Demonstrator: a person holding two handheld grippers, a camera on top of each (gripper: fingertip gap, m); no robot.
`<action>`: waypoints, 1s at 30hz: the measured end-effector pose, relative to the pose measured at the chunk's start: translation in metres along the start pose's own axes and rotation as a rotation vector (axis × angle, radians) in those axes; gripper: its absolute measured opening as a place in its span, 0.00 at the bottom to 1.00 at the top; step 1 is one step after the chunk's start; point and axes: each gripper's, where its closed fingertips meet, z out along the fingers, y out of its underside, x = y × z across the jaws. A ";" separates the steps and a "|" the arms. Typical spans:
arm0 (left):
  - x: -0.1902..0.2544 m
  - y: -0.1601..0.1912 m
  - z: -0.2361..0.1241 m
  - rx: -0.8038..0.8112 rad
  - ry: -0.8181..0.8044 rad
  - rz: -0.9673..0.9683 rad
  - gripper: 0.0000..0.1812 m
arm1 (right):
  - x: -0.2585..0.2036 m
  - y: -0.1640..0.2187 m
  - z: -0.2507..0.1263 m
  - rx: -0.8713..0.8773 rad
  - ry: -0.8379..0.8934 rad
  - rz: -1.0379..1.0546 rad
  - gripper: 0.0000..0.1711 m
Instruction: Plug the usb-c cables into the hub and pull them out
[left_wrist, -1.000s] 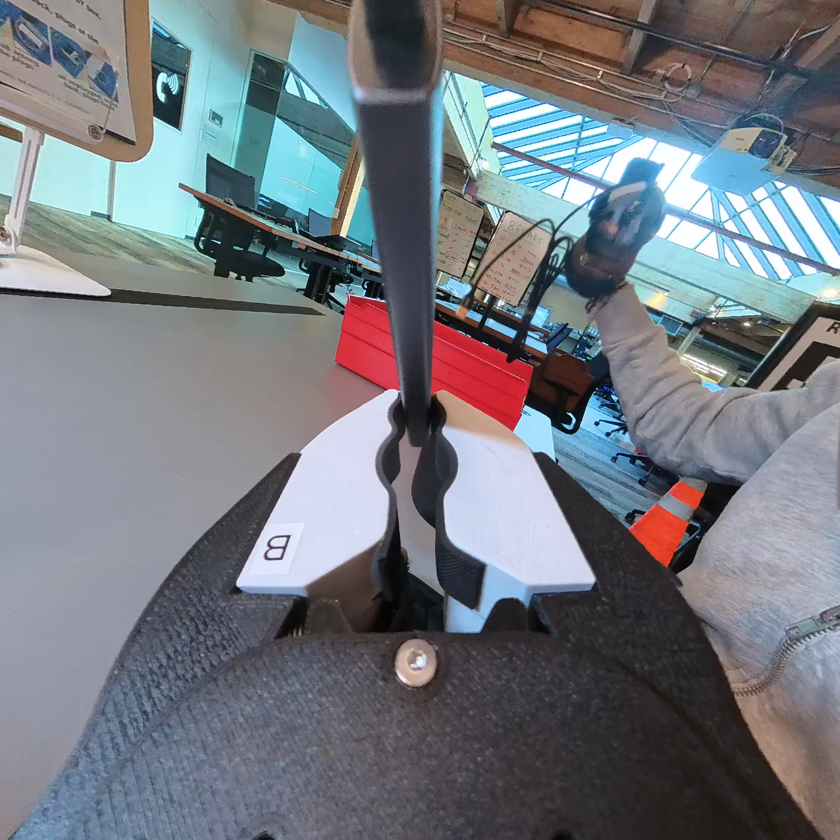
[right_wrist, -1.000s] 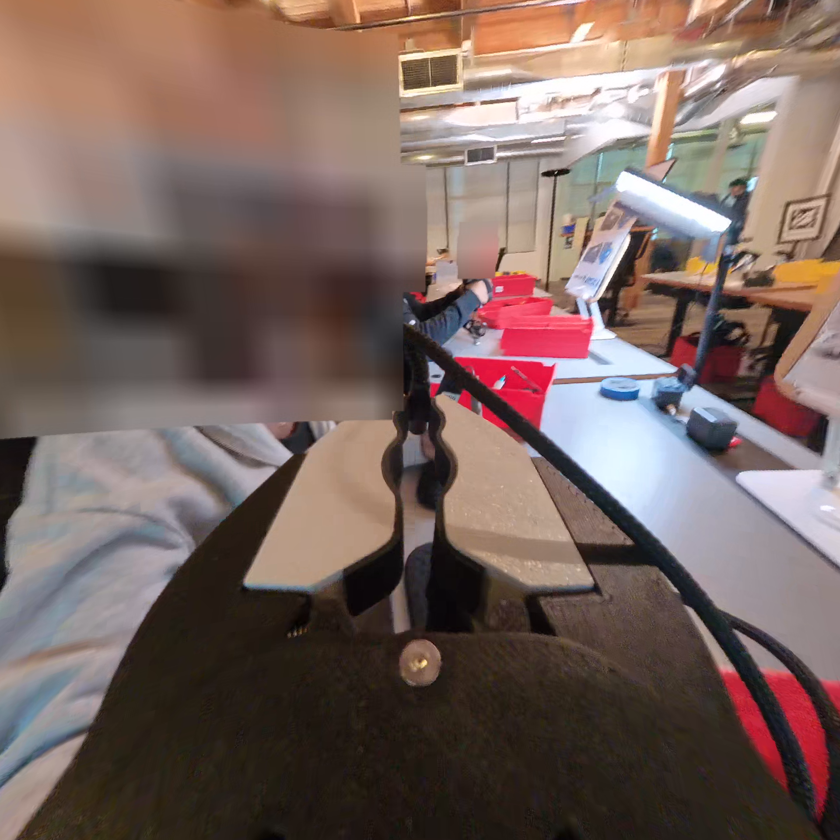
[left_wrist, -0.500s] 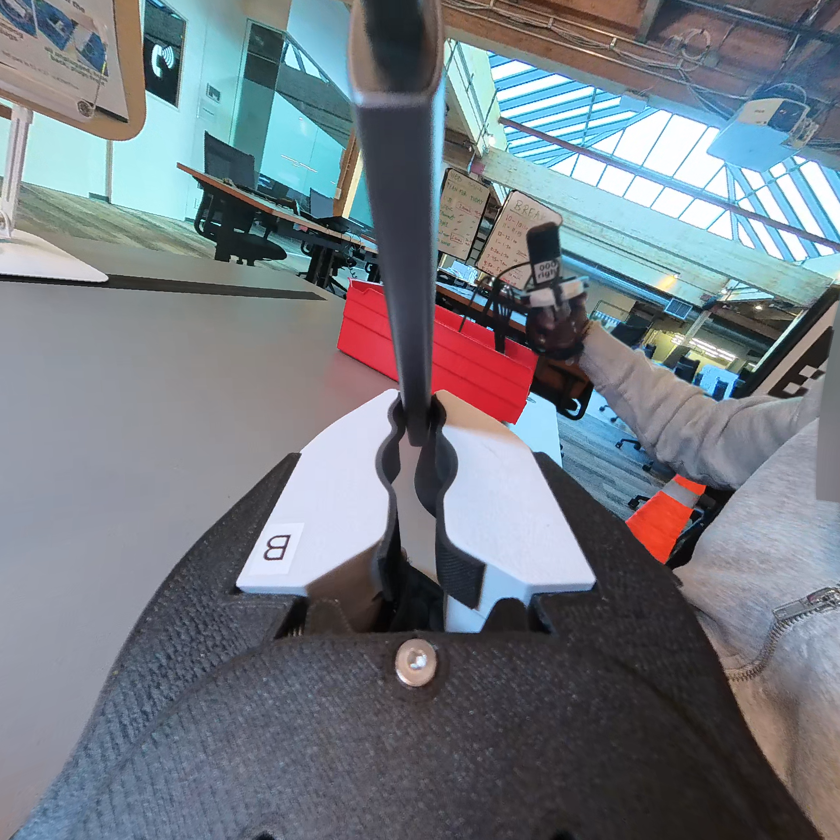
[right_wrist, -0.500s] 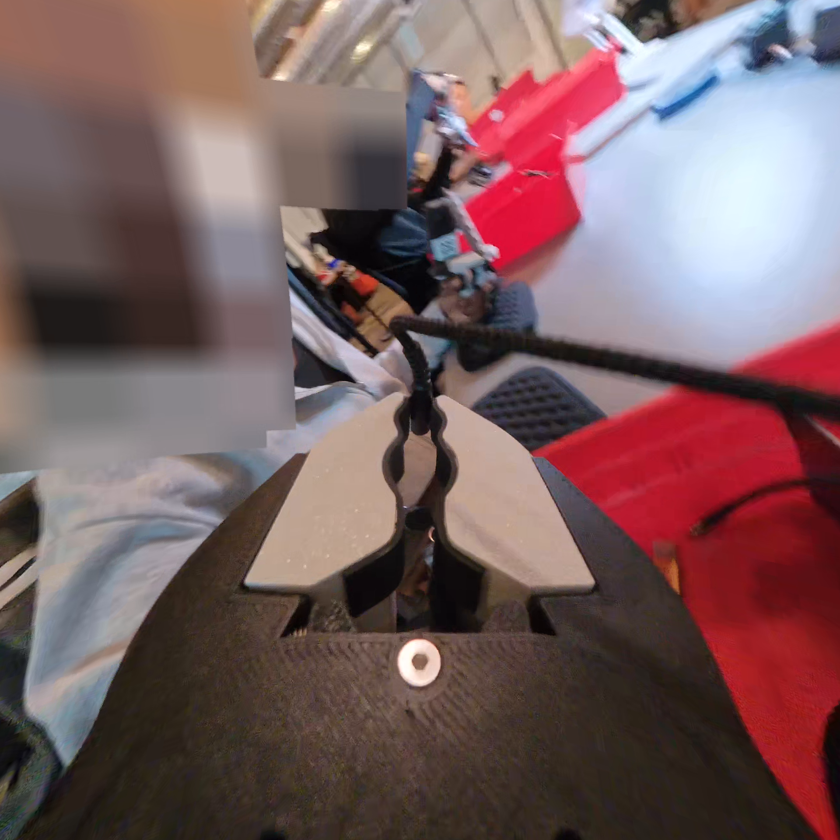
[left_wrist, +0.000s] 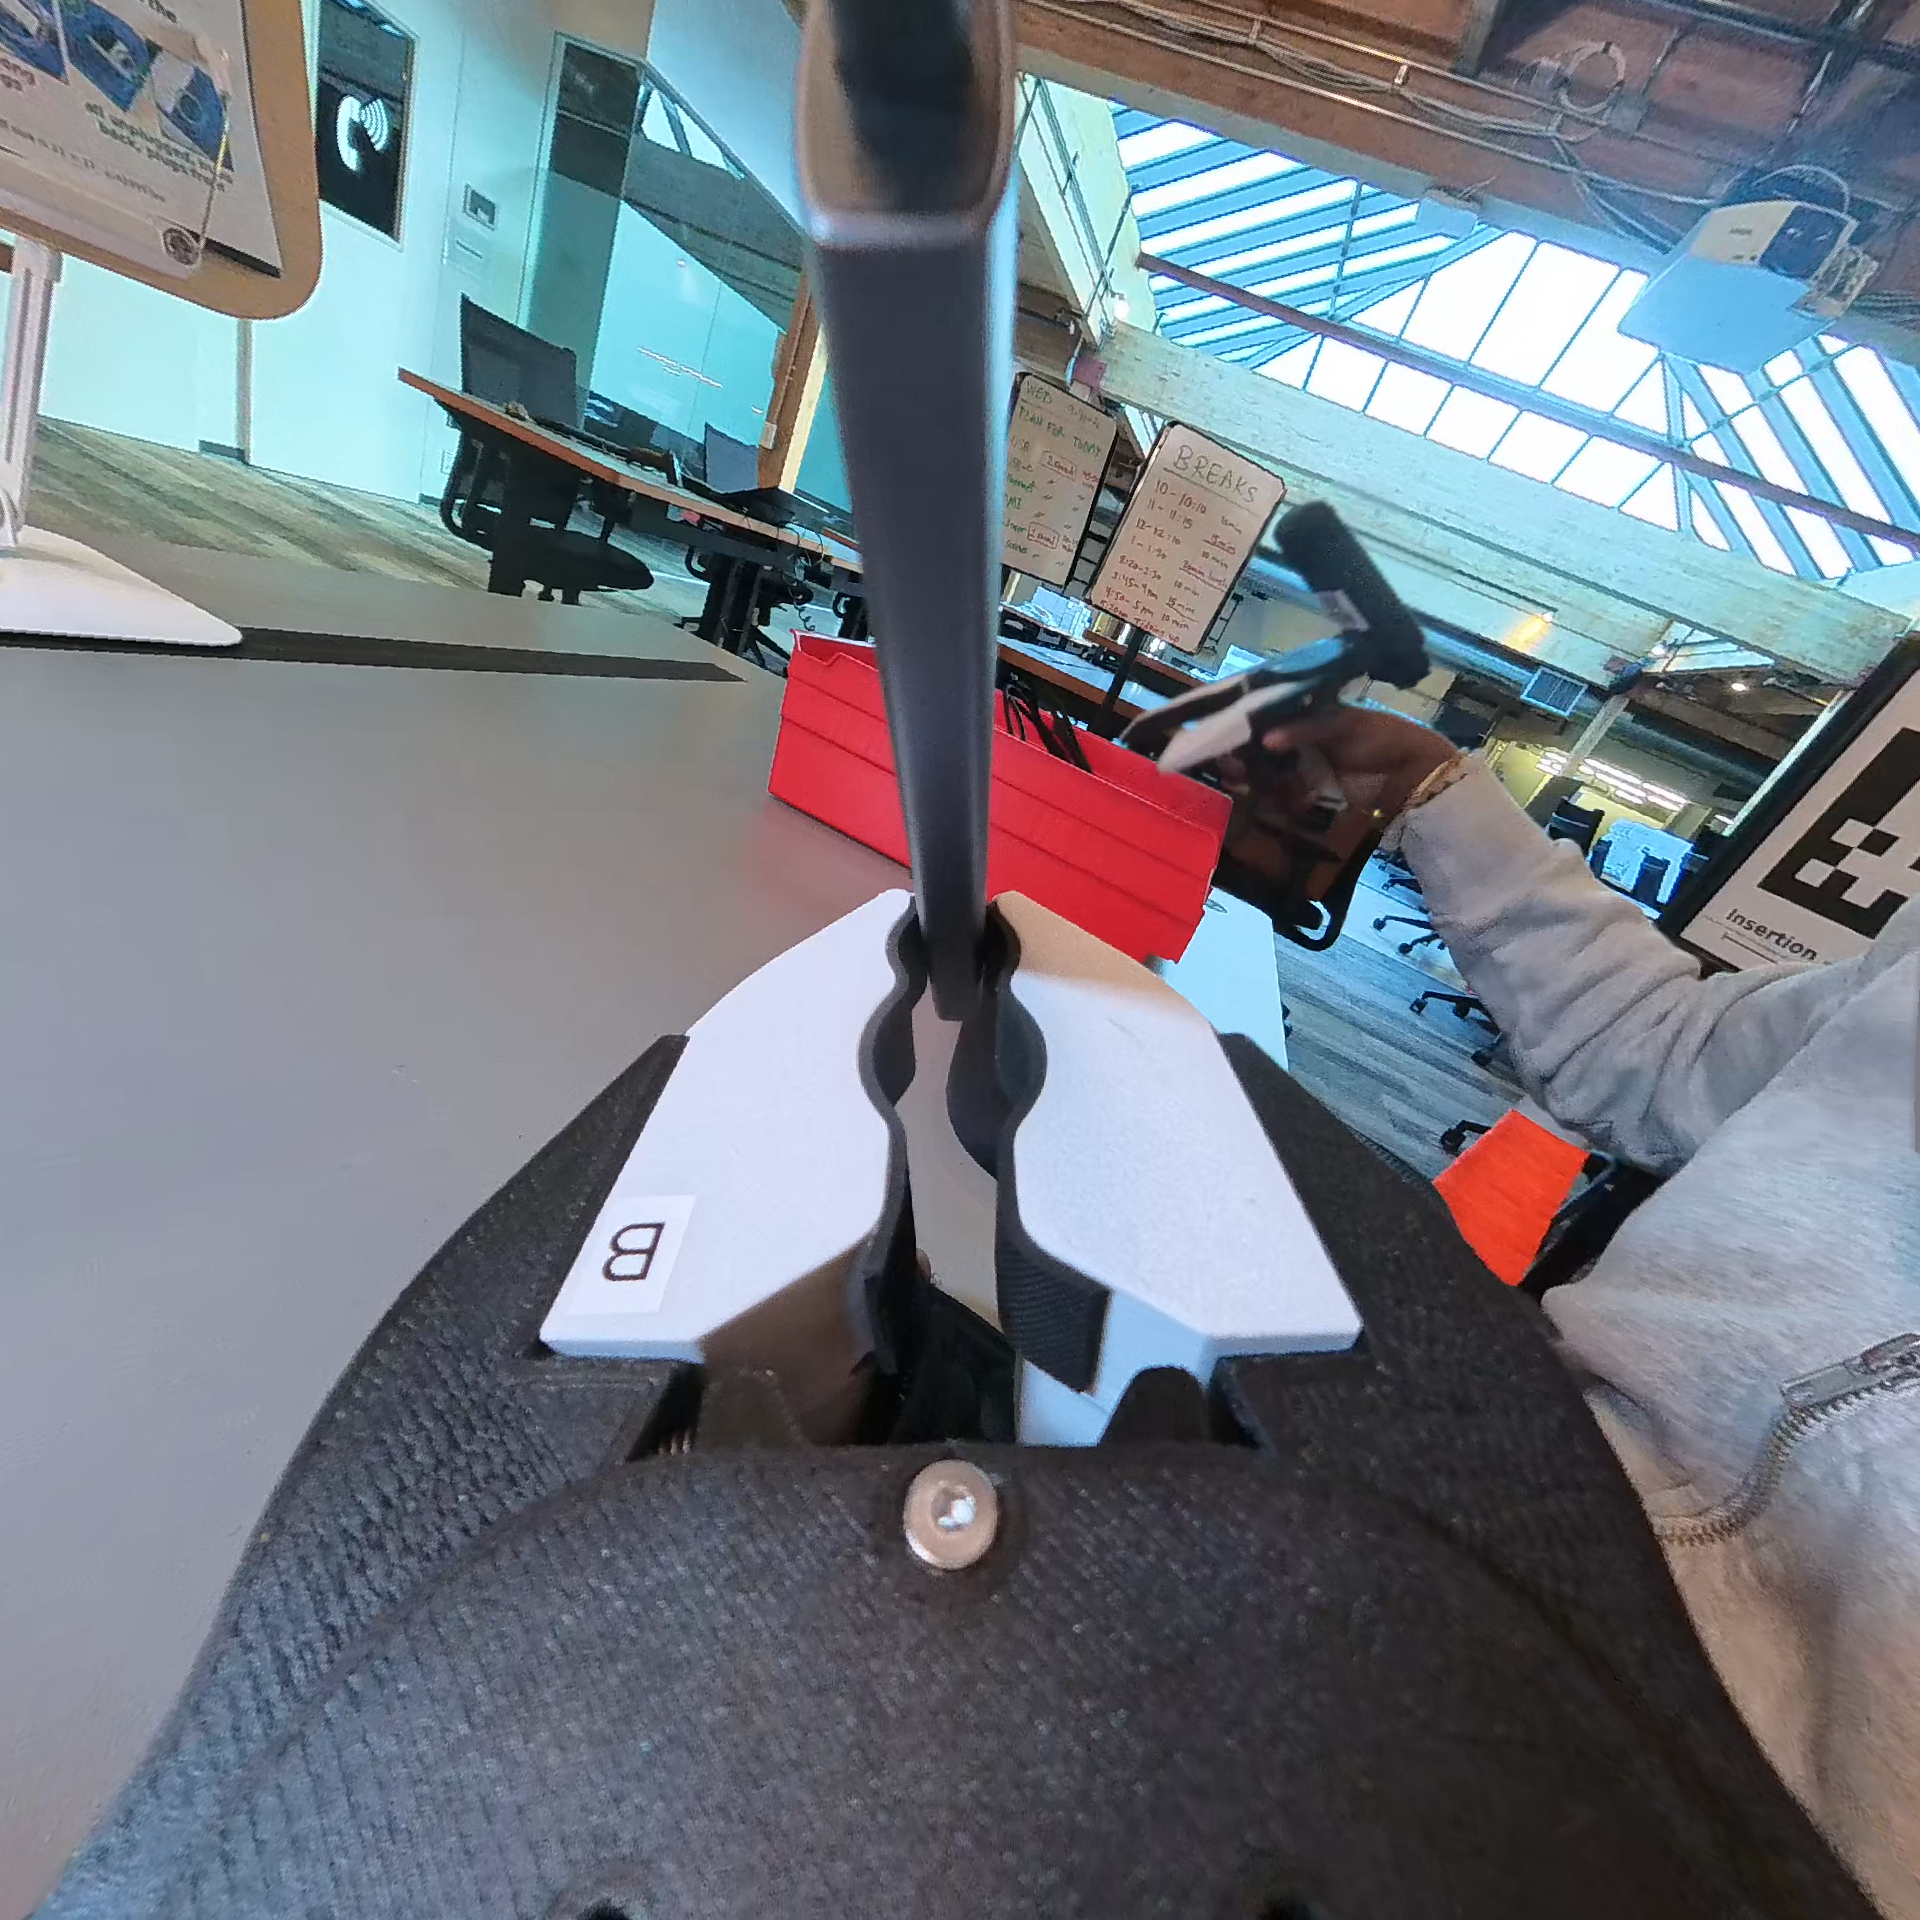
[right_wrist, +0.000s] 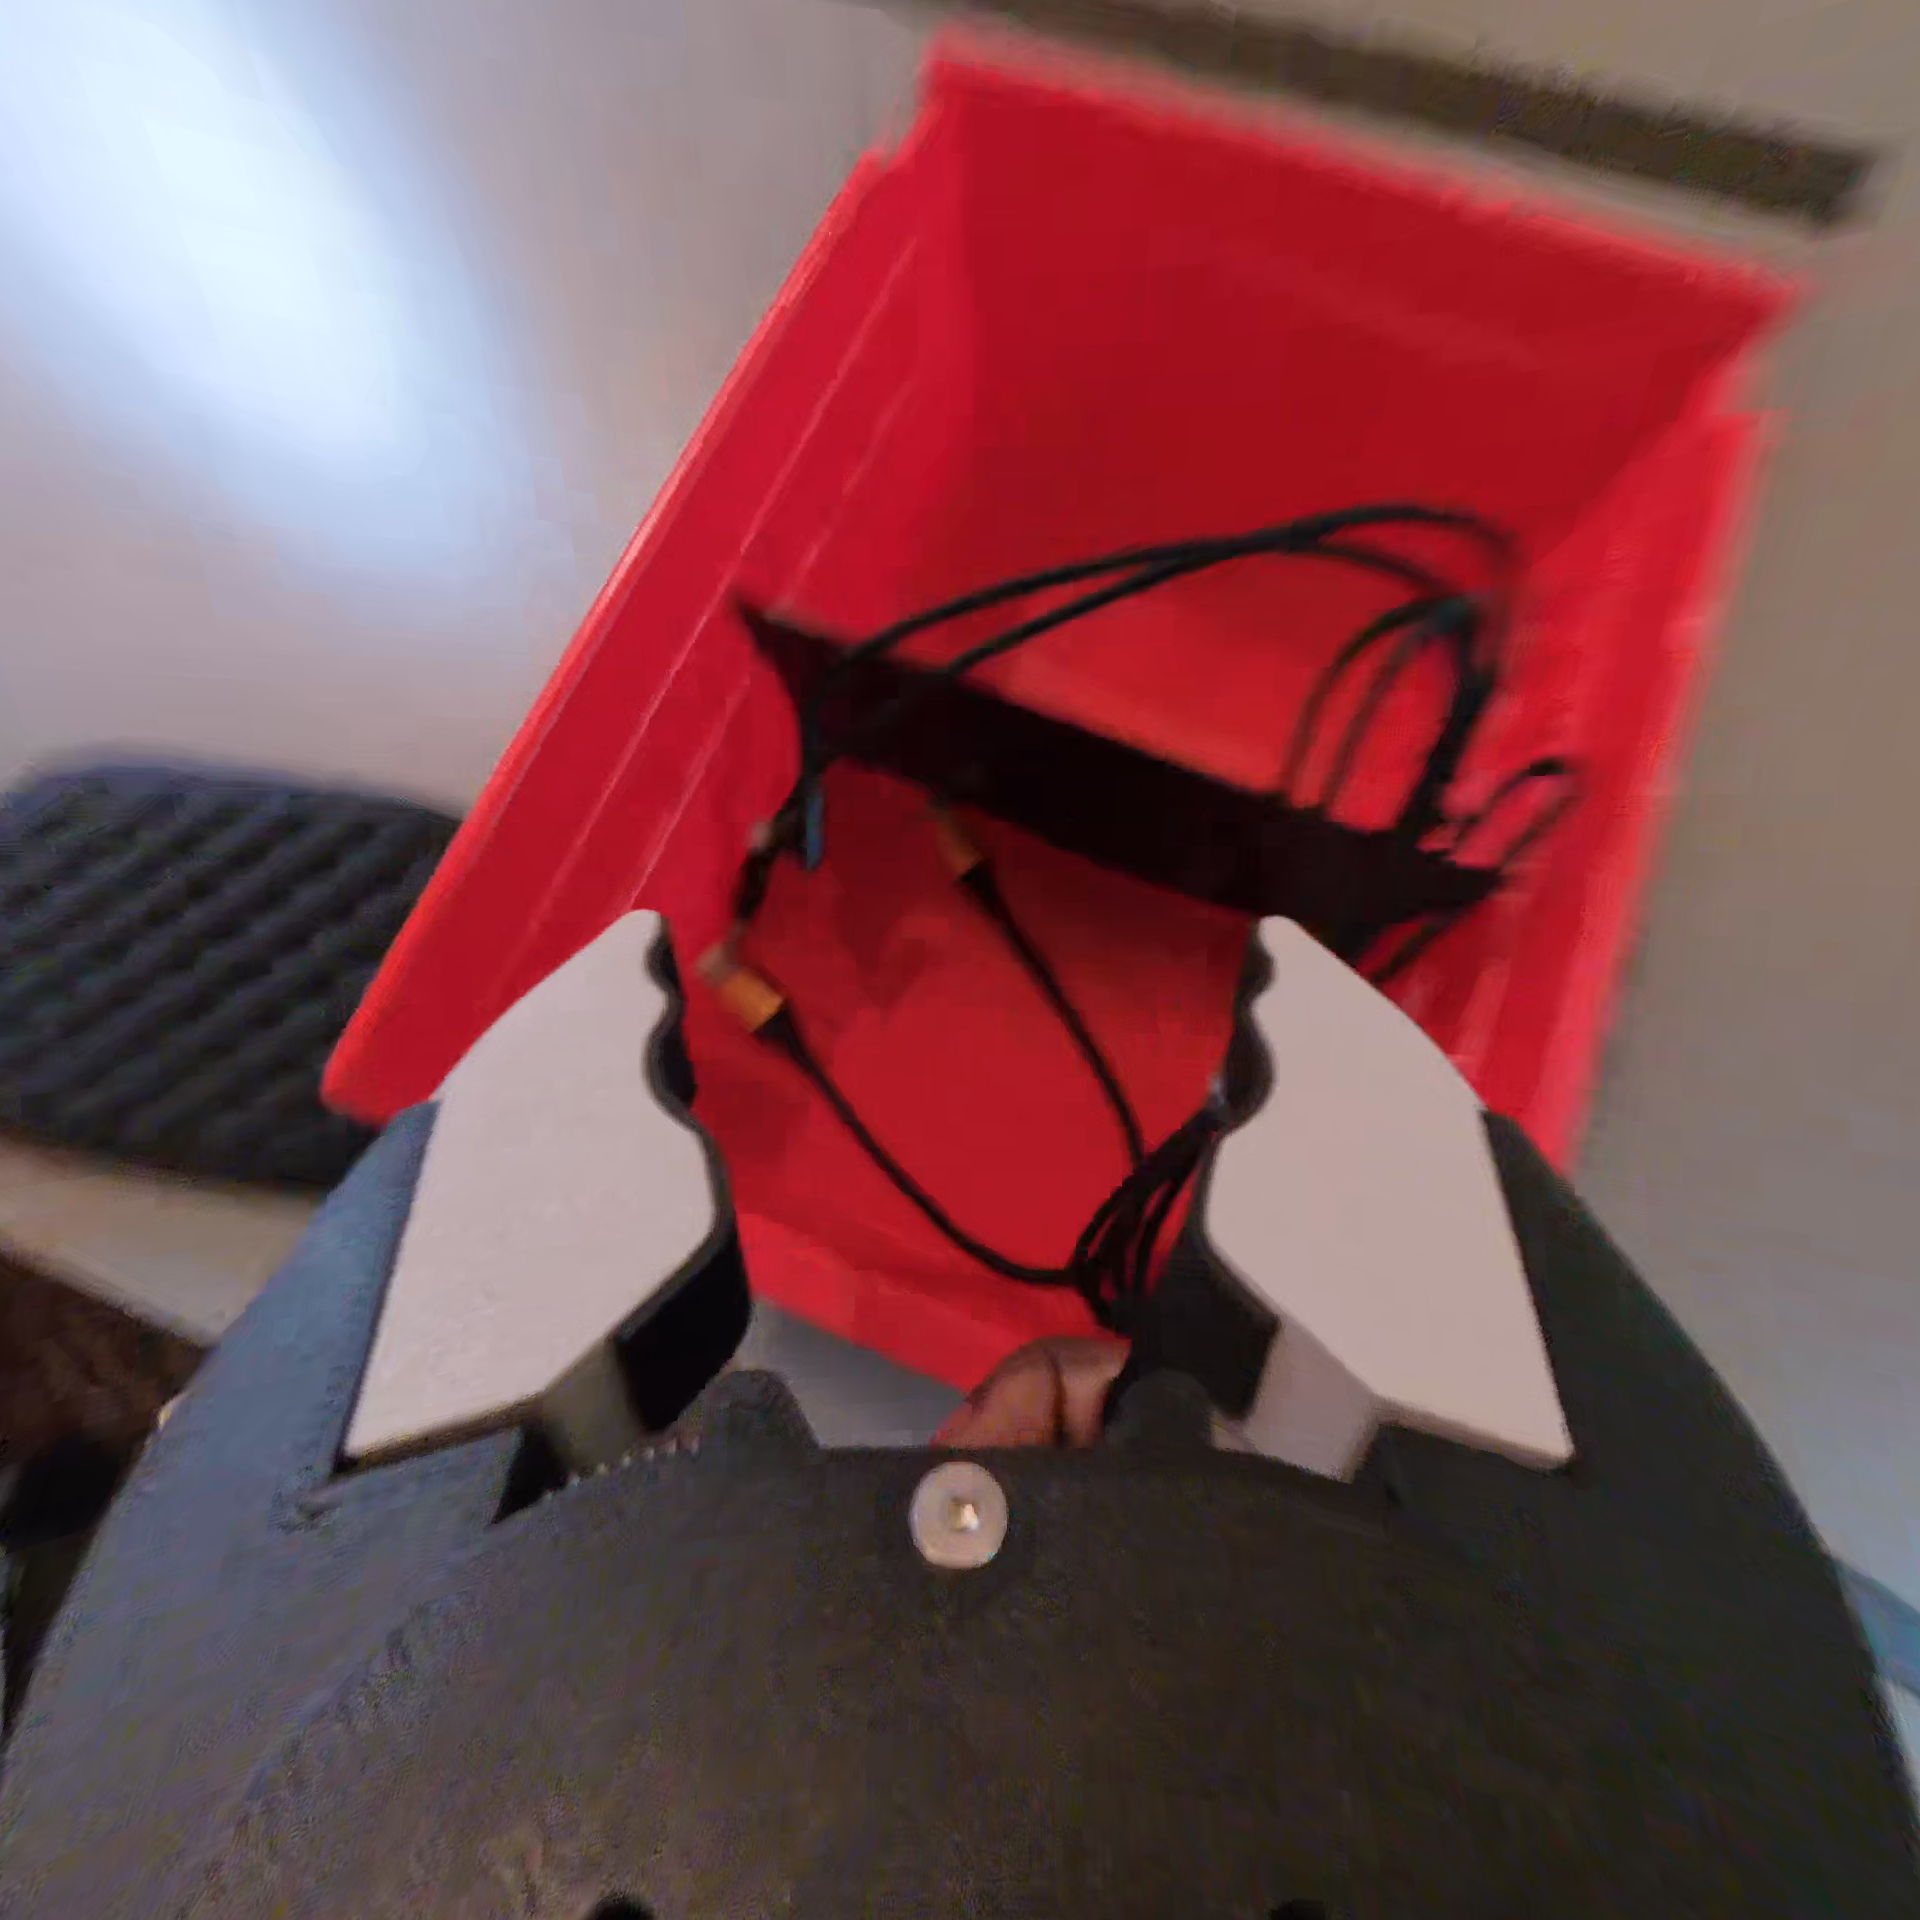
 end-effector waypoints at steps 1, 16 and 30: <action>0.000 0.000 0.000 -0.002 -0.001 0.002 0.06 | 0.013 -0.012 -0.005 0.062 0.063 0.066 0.67; 0.000 -0.002 -0.002 0.015 0.003 -0.010 0.06 | 0.047 0.012 0.066 -0.010 0.359 0.347 0.81; -0.001 -0.002 -0.001 0.017 -0.005 -0.008 0.06 | 0.058 0.015 0.039 0.132 0.425 0.217 0.07</action>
